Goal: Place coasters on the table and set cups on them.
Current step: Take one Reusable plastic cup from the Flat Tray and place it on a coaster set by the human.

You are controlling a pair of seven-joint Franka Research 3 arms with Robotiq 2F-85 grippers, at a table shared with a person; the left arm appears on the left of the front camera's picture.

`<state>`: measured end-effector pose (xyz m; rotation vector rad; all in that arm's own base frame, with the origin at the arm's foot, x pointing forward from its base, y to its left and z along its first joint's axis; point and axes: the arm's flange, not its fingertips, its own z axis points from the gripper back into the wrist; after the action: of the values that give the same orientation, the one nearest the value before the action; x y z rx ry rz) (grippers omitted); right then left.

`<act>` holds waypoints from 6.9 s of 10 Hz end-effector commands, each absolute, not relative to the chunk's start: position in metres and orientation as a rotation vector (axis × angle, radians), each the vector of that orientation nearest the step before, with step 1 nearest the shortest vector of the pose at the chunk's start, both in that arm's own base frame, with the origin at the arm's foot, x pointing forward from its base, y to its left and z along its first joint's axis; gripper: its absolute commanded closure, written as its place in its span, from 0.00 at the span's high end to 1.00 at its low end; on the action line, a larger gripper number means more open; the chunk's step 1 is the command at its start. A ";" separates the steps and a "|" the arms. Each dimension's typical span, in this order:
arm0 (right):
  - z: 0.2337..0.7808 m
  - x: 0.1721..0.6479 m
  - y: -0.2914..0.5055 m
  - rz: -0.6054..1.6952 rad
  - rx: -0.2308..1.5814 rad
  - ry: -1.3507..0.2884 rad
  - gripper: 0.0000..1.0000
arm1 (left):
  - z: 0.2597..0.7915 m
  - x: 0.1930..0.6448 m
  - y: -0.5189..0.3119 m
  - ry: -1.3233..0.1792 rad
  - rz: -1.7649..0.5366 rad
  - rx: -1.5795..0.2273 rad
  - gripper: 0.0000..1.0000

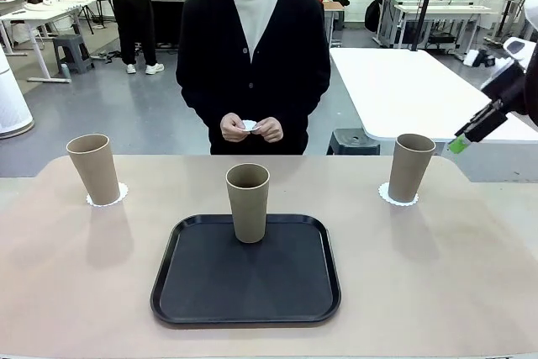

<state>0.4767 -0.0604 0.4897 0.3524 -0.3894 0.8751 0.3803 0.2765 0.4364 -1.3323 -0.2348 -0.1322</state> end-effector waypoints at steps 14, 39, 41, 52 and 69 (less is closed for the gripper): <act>0.528 0.456 -0.018 0.620 0.053 -0.239 1.00 | 0.440 0.379 0.277 -0.235 -0.128 -1.339 1.00; 0.428 0.432 -0.239 0.019 1.432 -0.017 1.00 | 0.440 0.379 0.277 -0.235 -0.128 -1.339 1.00; 0.428 0.432 -0.239 0.019 1.432 -0.017 1.00 | 0.440 0.379 0.277 -0.235 -0.128 -1.339 1.00; 0.428 0.432 -0.239 0.019 1.432 -0.017 1.00 | 0.440 0.379 0.277 -0.235 -0.128 -1.339 1.00; 0.428 0.432 -0.239 0.019 1.432 -0.017 1.00 | 0.440 0.379 0.277 -0.235 -0.128 -1.339 1.00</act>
<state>0.4300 -0.2408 0.4267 1.4203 -0.0074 0.0494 0.3804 0.2766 0.4360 -1.3329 -0.2343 -0.1317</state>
